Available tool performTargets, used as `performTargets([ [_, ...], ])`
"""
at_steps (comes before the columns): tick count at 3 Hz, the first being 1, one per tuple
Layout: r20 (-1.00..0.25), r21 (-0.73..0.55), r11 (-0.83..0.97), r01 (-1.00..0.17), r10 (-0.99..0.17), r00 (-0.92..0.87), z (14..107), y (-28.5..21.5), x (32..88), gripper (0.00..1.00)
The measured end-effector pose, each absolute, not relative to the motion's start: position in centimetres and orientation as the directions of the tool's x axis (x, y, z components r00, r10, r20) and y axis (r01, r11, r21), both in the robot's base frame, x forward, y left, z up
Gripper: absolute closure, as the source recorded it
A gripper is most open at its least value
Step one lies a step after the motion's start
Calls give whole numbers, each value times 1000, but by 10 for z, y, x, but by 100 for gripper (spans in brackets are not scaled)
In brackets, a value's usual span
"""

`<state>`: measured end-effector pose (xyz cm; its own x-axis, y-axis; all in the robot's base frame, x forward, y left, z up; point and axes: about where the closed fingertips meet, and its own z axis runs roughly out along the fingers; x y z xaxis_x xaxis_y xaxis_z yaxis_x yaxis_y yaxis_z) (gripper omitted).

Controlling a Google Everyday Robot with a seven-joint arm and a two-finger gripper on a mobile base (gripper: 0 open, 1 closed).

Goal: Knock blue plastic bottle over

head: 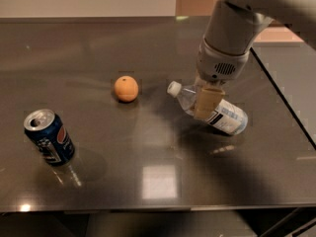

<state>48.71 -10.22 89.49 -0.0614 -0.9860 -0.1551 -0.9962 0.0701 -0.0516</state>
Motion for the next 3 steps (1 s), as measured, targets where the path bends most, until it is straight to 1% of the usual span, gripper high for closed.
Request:
performTargets([
  [1, -143, -46, 57, -997, -989, -50, 887, -99, 484, 13],
  [2, -143, -46, 55, -997, -989, -48, 881, -96, 479, 0],
  [3, -144, -46, 55, -997, -988, -48, 881, -96, 479, 0],
])
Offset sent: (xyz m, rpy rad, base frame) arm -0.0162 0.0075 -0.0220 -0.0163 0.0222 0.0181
